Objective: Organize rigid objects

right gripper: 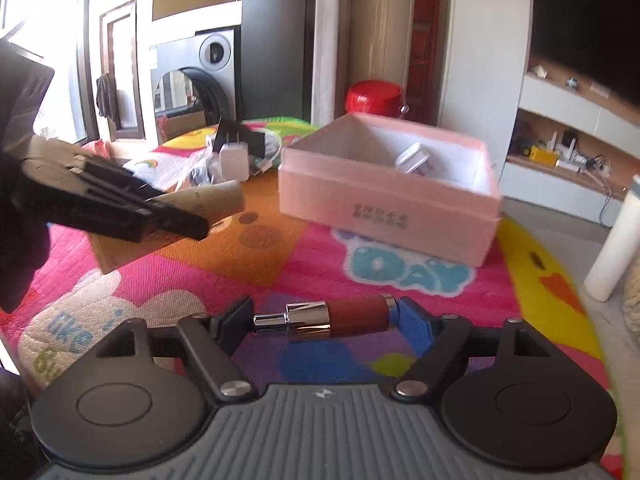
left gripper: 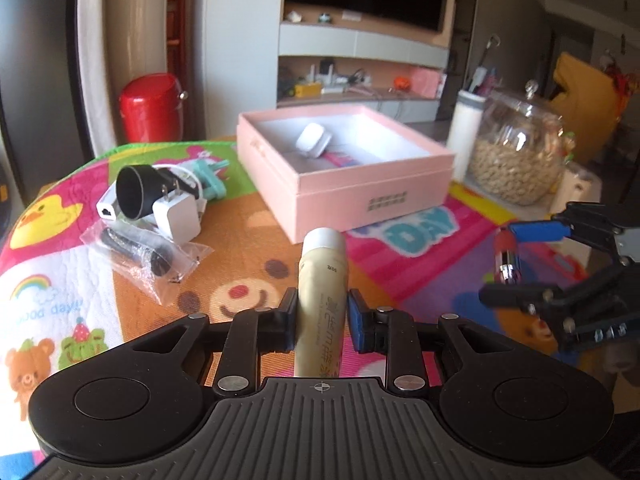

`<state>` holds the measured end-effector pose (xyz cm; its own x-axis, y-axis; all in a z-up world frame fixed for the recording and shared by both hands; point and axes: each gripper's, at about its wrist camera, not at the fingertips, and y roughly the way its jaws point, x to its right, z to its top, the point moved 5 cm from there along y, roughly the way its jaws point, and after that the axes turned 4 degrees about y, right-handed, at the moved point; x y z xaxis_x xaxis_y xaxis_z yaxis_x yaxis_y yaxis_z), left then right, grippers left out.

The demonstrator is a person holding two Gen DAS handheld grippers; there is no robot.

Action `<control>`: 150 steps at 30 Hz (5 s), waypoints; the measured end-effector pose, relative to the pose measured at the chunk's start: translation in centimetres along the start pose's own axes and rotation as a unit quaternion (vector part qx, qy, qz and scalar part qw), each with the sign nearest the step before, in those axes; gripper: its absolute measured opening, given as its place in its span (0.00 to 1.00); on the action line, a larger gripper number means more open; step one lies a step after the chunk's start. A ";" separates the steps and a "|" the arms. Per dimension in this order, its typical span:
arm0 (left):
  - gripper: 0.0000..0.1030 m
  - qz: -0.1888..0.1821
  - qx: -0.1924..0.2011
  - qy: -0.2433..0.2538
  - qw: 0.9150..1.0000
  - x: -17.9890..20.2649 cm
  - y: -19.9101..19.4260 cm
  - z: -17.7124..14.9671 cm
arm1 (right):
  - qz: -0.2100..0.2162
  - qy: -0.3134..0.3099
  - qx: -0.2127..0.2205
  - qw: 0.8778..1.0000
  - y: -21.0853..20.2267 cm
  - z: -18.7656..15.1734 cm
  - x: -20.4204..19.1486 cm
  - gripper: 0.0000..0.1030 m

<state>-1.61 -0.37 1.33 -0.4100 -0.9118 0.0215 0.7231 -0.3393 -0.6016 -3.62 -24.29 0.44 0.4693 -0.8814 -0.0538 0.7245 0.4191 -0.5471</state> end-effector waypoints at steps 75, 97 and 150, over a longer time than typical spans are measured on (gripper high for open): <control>0.30 0.079 0.108 -0.382 0.914 -20.1 1.1 -2.8 | 0.031 -0.016 -0.256 0.966 23.2 14.7 -11.8 0.11; 0.33 0.027 0.080 -0.217 0.973 -11.1 -2.7 0.8 | -0.016 -0.026 -0.050 0.998 6.2 4.4 -2.6 0.59; 0.26 0.078 -0.034 -0.170 0.982 -8.9 -1.7 -3.6 | -0.012 0.042 -0.048 0.998 6.5 0.7 -0.4 0.78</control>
<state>-1.16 9.11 -0.69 -0.0787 -0.9800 0.1829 0.7191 -0.1829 -0.6704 1.22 -21.05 -2.52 0.4056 -0.9078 -0.1070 0.6821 0.3785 -0.6257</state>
